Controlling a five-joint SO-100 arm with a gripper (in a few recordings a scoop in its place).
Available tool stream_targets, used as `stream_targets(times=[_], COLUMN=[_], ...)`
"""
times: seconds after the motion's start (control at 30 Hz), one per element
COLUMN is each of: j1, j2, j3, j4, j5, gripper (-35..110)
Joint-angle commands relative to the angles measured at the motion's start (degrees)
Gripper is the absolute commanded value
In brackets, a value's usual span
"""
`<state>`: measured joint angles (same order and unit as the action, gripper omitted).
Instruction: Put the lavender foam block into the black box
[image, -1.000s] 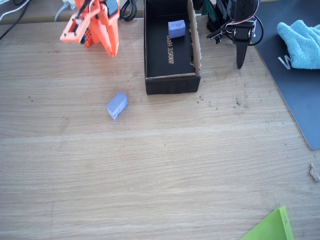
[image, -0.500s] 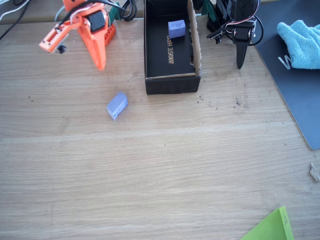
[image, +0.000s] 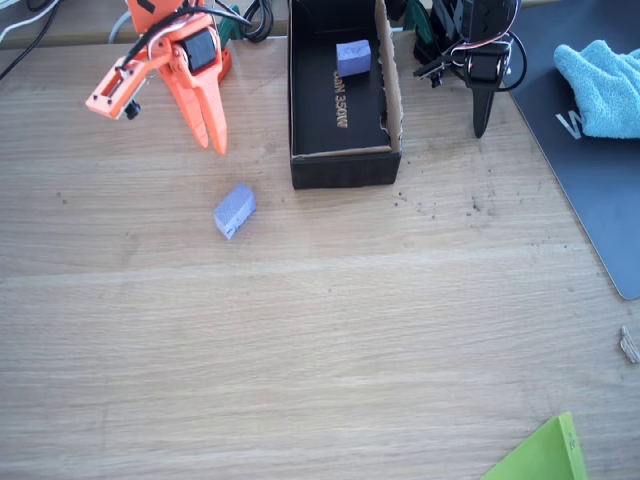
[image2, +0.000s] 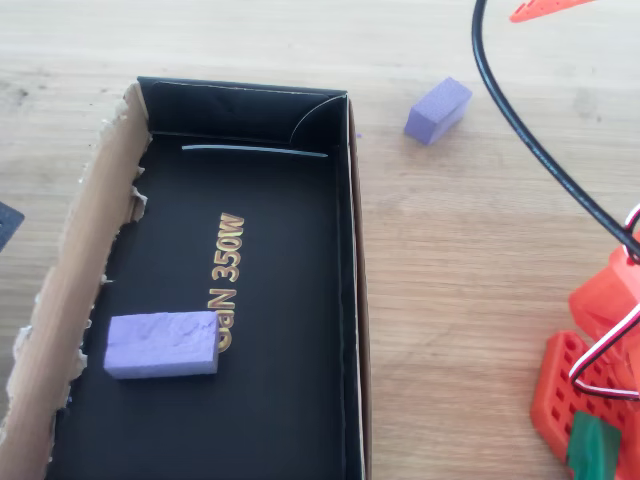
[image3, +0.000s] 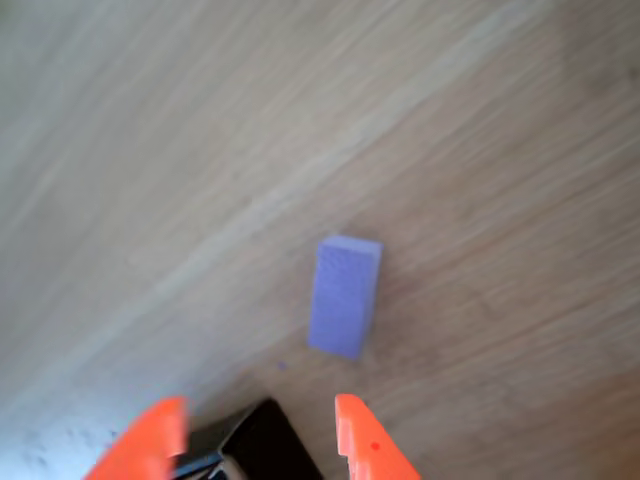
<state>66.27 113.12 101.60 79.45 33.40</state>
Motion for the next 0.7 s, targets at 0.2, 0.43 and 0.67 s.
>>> stream_targets(times=[0.2, 0.43, 0.67], j1=[-0.35, 1.05, 1.49], j2=[-3.25, -7.56, -10.72], j3=[-7.65, -8.17, -8.17], j4=[4.92, 7.38, 7.12], j5=[-0.44, -1.23, -0.97], gripper=[32, 32, 32])
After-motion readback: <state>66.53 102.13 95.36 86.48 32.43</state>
